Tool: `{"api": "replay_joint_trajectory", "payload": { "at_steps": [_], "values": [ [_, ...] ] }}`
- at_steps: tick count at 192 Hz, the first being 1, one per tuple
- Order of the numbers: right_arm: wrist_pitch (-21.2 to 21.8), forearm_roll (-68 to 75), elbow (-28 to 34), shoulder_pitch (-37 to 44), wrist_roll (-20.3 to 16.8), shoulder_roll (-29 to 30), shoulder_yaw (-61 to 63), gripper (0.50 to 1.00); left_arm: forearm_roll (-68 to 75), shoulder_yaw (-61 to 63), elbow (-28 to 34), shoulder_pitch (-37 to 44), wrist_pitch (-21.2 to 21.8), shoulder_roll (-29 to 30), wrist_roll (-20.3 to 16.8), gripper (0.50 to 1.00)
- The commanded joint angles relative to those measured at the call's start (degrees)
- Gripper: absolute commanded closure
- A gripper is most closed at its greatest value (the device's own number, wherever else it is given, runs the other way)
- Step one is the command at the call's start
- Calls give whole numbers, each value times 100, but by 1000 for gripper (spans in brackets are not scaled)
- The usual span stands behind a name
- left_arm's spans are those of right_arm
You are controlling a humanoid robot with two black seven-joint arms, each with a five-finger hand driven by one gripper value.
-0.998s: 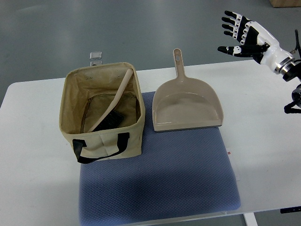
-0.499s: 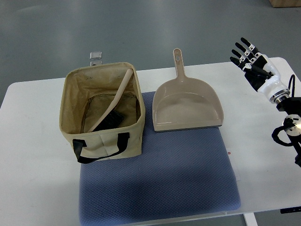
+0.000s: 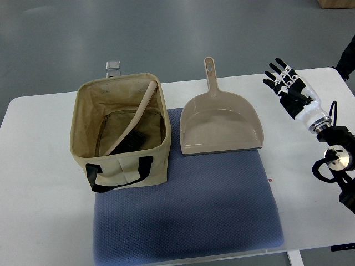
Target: Put pink broom in yellow bag with right hand
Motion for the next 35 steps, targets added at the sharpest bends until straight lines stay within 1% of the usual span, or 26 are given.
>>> {"api": "replay_joint_trajectory", "payload": {
  "at_steps": [1, 35],
  "values": [
    [-4, 0, 2, -41, 4, 23, -2, 570, 0, 2, 0, 0, 1, 0, 0, 500],
    [-4, 0, 2, -41, 21, 14, -2, 570, 0, 2, 0, 0, 1, 0, 0, 500]
  ]
}}
